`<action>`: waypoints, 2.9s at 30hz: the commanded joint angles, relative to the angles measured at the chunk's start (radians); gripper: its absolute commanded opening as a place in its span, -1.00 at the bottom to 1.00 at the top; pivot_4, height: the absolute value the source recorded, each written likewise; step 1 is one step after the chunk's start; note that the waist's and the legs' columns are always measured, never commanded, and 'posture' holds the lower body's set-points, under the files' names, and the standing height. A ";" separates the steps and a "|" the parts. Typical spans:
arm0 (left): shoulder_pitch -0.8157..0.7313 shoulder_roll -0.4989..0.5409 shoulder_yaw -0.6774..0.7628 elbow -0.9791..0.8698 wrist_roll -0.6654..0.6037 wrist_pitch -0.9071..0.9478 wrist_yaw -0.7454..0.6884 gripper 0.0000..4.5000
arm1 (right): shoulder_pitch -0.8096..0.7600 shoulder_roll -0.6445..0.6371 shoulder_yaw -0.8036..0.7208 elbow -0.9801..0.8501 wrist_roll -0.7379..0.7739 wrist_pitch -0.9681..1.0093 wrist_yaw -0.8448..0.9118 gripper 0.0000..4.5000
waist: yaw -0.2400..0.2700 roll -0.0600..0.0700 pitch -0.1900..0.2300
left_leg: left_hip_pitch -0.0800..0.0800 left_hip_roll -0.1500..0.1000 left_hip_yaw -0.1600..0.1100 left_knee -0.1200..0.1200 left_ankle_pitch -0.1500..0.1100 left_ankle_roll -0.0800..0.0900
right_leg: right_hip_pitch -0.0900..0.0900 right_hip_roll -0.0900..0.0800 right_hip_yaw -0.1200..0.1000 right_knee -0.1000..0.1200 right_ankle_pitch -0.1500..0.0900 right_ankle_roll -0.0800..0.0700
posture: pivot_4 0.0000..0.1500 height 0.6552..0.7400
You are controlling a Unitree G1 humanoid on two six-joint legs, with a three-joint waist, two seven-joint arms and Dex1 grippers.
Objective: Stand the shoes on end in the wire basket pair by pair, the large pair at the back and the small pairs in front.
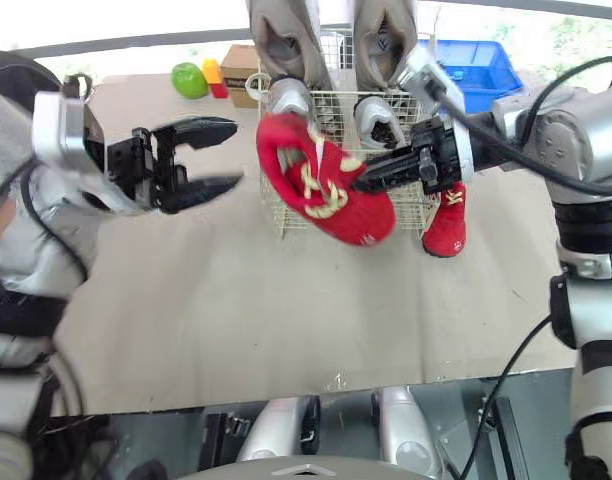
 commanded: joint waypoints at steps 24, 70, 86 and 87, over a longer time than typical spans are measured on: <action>-0.043 -0.306 0.206 -0.110 -0.041 0.471 0.285 -1.00 | 0.165 0.237 -0.301 -0.278 0.249 0.069 -0.500 -0.22 | 0.026 0.000 0.000 | 0.002 -0.005 0.002 0.001 0.001 -0.001 | 0.002 0.007 0.003 0.000 0.000 -0.001 | 1.00 1.00; -0.096 -0.455 0.089 0.361 0.914 -0.265 -0.072 -1.00 | 0.949 0.066 -0.352 -0.773 0.161 -0.674 -0.662 0.63 | 0.030 0.000 -0.002 | 0.004 -0.003 0.003 0.002 0.000 -0.001 | 0.005 0.010 0.007 -0.001 0.000 -0.001 | 1.00 1.00; 0.017 -0.359 0.191 0.047 0.761 0.072 -0.051 0.98 | 0.974 -0.003 -0.335 -0.701 0.131 -0.593 -0.741 0.65 | 0.027 0.000 -0.002 | 0.009 -0.002 0.004 0.002 0.000 -0.001 | 0.009 0.010 0.007 -0.001 0.000 -0.001 | 1.00 1.00; 0.033 -0.350 0.202 0.019 0.734 0.099 -0.058 0.98 | 0.973 -0.010 -0.335 -0.680 0.130 -0.561 -0.766 0.65 | 0.025 0.000 -0.002 | 0.009 -0.002 0.004 0.002 0.000 -0.001 | 0.009 0.011 0.007 -0.001 0.000 -0.001 | 1.00 1.00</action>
